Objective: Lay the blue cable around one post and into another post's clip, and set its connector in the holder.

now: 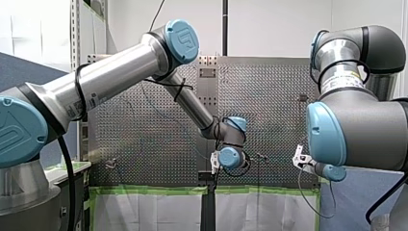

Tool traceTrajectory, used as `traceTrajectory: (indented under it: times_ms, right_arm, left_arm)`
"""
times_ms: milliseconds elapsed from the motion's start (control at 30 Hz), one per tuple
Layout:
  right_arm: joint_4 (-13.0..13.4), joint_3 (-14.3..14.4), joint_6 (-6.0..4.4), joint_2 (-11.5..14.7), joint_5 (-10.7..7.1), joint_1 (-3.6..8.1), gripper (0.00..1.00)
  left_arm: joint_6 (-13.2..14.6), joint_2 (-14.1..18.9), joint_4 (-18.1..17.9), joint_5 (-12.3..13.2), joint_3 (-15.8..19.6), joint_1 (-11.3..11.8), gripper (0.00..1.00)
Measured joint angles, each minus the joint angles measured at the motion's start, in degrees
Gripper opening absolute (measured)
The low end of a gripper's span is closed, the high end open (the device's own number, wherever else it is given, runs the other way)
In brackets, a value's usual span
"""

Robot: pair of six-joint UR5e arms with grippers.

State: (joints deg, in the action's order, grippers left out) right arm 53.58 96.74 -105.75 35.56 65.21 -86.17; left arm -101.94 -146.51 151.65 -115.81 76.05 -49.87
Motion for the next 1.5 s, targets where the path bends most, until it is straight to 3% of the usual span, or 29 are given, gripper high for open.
traceTrajectory:
  times_ms: [233, 867, 1500]
  right_arm:
    - [0.0, 0.0, 0.0, 0.0, -0.06, 0.0, 0.0]
    - [-0.7, 0.0, 0.02, 0.0, -0.2, -0.3, 0.0]
    - [0.2, 0.0, -0.64, -0.2, -0.25, -0.69, 0.0]
  left_arm:
    - [-0.6, 2.8, -0.3, -0.9, 2.8, -0.1, 1.0]
    - [-6.2, 12.3, -9.6, -2.6, 12.3, 1.4, 1.0]
    - [-12.9, 21.5, -18.8, 0.5, 21.6, 3.5, 1.0]
